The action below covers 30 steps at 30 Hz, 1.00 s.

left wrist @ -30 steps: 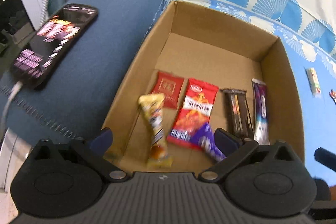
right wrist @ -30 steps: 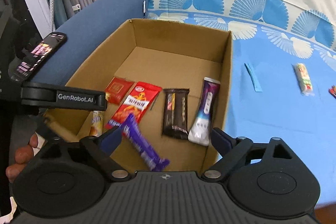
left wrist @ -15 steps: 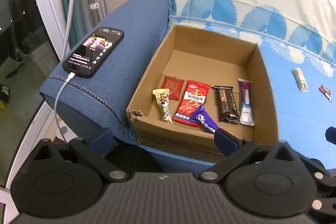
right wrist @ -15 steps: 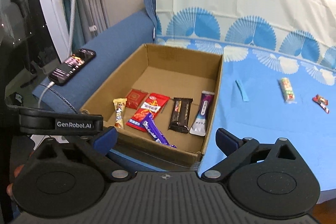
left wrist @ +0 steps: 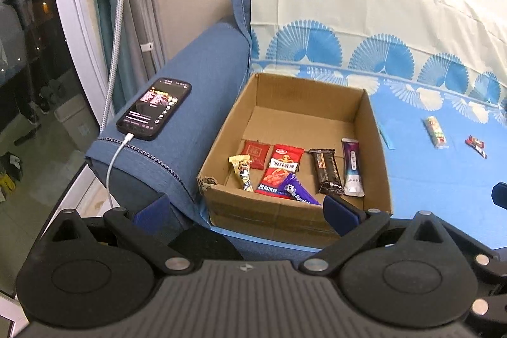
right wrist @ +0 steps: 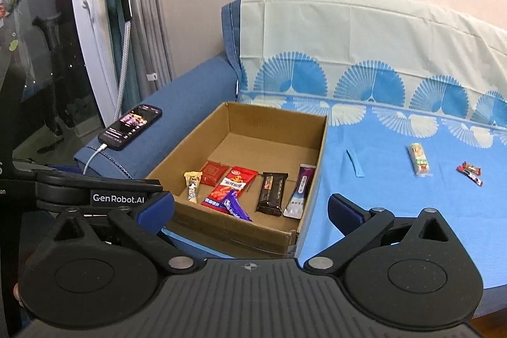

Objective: Organize snacks
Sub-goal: 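Lift both tools from the box and move toward the remaining snacks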

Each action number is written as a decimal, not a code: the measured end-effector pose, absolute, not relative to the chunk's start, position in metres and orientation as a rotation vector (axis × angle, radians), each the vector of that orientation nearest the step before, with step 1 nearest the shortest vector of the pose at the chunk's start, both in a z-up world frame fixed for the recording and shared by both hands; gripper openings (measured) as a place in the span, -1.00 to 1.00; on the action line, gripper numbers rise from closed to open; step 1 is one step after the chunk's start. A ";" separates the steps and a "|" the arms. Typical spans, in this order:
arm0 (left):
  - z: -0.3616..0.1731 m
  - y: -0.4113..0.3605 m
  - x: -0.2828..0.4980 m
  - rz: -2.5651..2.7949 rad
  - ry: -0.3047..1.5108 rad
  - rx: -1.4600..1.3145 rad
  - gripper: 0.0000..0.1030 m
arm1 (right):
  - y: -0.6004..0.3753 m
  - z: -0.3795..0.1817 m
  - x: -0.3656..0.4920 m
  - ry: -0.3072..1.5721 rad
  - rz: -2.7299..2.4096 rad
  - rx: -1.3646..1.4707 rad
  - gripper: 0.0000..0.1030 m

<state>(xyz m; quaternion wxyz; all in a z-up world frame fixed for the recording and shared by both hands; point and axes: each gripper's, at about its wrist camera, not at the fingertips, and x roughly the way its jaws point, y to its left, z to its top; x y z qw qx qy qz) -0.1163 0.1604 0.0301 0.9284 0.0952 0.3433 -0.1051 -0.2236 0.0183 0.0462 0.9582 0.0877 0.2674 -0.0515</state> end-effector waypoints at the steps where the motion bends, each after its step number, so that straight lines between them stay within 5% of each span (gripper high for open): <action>1: 0.032 0.161 -0.118 -0.215 0.699 0.195 0.99 | 0.019 0.047 -0.226 0.537 -0.105 0.177 0.99; 30: 0.037 0.139 -0.122 -0.237 0.703 0.249 0.99 | 0.005 0.047 -0.239 0.509 -0.131 0.230 0.99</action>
